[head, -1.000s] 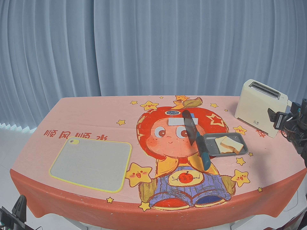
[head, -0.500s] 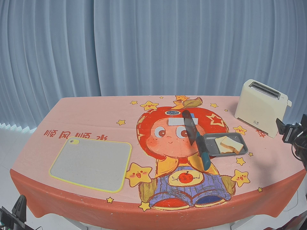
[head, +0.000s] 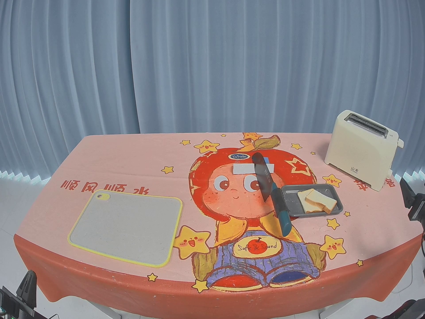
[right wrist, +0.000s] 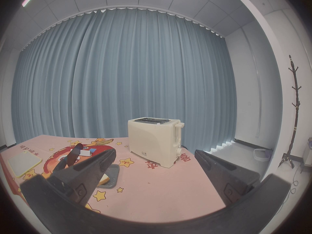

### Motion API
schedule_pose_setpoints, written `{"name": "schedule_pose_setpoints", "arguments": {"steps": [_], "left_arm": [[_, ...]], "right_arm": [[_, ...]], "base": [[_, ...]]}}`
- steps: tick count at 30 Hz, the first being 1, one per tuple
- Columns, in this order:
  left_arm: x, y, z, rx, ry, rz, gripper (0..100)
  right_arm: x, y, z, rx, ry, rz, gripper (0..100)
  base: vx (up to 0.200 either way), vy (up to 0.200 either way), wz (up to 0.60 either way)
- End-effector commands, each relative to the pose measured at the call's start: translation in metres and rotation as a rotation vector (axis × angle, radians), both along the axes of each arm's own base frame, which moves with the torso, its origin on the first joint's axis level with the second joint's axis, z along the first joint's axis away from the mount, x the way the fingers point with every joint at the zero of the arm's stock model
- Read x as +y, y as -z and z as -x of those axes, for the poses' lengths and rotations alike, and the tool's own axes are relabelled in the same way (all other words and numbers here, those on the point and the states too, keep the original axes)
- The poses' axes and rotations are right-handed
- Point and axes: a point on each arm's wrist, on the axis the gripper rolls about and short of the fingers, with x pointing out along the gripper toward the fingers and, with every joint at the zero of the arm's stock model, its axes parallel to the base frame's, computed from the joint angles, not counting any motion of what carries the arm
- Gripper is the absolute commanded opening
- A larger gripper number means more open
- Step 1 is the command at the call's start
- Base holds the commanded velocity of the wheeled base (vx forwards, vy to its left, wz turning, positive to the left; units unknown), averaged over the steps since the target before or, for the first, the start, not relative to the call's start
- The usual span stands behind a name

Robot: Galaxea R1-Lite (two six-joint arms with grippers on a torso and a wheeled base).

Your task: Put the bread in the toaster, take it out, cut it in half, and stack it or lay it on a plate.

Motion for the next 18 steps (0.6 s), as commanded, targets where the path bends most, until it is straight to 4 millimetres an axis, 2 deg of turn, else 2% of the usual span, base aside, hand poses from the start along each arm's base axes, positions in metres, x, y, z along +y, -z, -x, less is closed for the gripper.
{"name": "schedule_pose_setpoints", "arguments": {"steps": [1,5,7,13,18], "left_arm": [[0.000,0.005,-0.001,0.009,-0.001,0.000,0],[0.000,0.005,-0.001,0.009,-0.001,0.000,0],[0.000,0.005,-0.001,0.009,-0.001,0.000,0],[0.000,0.005,-0.001,0.009,-0.001,0.000,0],[0.000,0.005,-0.001,0.009,-0.001,0.000,0]], "right_arm": [[-0.002,-0.004,0.030,-0.076,0.013,0.021,100],[-0.002,-0.003,0.044,-0.081,0.007,0.020,100],[-0.002,0.002,0.059,-0.061,-0.018,0.026,100],[-0.001,0.005,0.086,-0.068,-0.049,0.029,100],[-0.001,0.011,0.100,-0.068,-0.058,0.029,100]], "base": [[0.000,0.000,0.00],[0.000,0.000,0.00],[0.000,0.000,0.00],[0.000,0.000,0.00],[0.000,0.000,0.00]]}}
